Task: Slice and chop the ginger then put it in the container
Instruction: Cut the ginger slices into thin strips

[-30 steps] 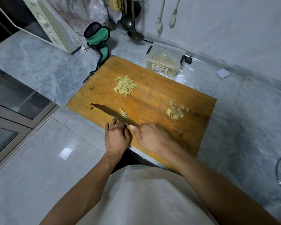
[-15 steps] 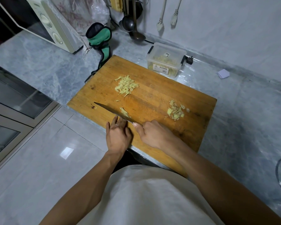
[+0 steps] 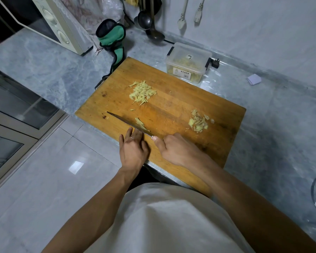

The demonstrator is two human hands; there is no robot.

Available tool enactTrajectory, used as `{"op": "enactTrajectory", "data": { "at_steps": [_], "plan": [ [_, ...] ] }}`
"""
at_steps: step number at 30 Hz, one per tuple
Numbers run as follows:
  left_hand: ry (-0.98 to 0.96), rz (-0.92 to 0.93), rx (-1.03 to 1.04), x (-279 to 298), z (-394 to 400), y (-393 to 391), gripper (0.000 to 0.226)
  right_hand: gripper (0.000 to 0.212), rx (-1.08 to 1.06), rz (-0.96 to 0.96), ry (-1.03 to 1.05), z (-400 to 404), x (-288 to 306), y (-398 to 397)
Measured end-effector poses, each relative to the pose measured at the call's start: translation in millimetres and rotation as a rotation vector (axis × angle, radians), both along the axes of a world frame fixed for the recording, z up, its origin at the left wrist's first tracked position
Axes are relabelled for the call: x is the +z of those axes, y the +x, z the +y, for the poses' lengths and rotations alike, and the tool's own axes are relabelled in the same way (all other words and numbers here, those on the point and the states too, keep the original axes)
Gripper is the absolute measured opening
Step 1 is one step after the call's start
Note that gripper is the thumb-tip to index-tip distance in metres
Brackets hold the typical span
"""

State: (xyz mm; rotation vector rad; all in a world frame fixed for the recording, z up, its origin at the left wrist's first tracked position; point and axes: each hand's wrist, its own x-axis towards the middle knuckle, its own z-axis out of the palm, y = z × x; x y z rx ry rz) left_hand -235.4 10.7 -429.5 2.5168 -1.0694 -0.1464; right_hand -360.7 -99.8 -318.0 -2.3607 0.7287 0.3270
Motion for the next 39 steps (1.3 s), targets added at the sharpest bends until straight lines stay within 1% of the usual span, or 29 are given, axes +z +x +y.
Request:
{"op": "enactTrajectory", "data": {
  "at_steps": [2,5,11,17,20,24,32,36,39],
  "plan": [
    [-0.011,0.002,0.006,-0.9,-0.2,-0.6,0.04,0.061,0.008,0.003,-0.019,2.7,-2.1,4.9],
    [-0.036,0.025,0.033,0.9,0.8,-2.0,0.03,0.06,0.019,-0.007,-0.051,8.3,-6.1,8.5],
    [0.009,-0.001,-0.017,1.0,2.5,1.4,0.041,0.063,-0.002,-0.043,-0.022,4.1,-5.2,-1.1],
    [-0.011,0.009,-0.018,-0.9,2.4,1.1,0.038,0.064,0.001,0.001,-0.008,3.0,-1.7,0.8],
    [-0.011,0.026,0.013,-1.0,2.4,0.2,0.031,0.062,0.013,0.035,-0.028,4.8,-3.4,10.6],
    [-0.05,0.044,0.052,5.2,2.4,-3.7,0.024,0.062,0.014,0.032,-0.049,9.8,-6.5,15.9],
    [0.009,0.005,0.009,0.3,2.1,-2.6,0.034,0.059,-0.003,0.018,0.002,1.3,-0.1,-1.1],
    [-0.005,0.017,0.028,1.9,0.4,-3.1,0.028,0.061,0.004,0.034,0.007,0.1,1.5,3.7],
    [-0.008,0.002,0.026,1.5,1.3,-2.6,0.03,0.061,-0.003,0.038,0.005,2.0,-1.2,11.0]
  ]
}}
